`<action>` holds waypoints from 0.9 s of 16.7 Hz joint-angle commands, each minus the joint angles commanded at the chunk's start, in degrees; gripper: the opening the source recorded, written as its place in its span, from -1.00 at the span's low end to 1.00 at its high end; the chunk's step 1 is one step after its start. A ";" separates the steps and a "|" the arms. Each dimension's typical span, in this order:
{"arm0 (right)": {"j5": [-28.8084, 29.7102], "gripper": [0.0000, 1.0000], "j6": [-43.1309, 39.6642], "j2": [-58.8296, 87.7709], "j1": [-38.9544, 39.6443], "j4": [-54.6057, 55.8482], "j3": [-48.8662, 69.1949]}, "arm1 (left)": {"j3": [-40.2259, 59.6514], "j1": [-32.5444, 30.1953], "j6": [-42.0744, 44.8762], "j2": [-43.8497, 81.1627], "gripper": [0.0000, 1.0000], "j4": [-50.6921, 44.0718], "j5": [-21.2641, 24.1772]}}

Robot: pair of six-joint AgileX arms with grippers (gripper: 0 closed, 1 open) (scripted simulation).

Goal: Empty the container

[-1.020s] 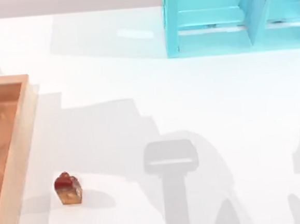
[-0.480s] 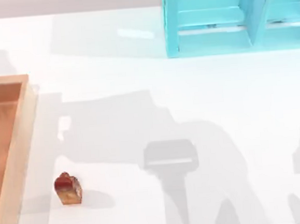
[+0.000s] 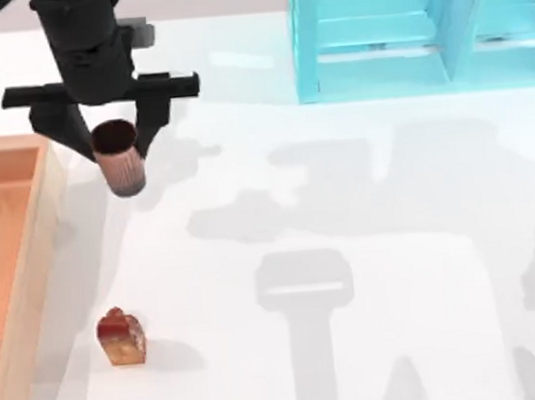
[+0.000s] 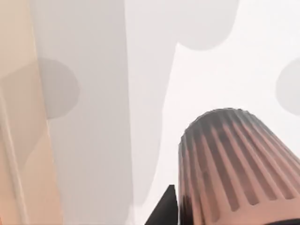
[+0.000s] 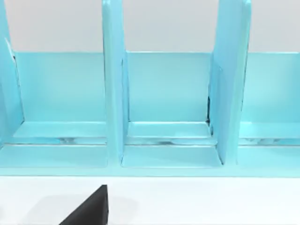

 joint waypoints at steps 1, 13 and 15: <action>0.00 1.00 0.00 0.00 0.00 0.00 0.00 | 0.65 -3.96 -4.06 1.34 -1.00 0.77 0.03; 0.00 1.00 0.00 0.00 0.00 0.00 0.00 | 1.11 -16.52 -16.45 5.70 -1.00 4.85 0.24; 0.00 1.00 0.00 0.00 0.00 0.00 0.00 | -0.92 -16.59 -16.41 5.75 -1.00 7.44 0.25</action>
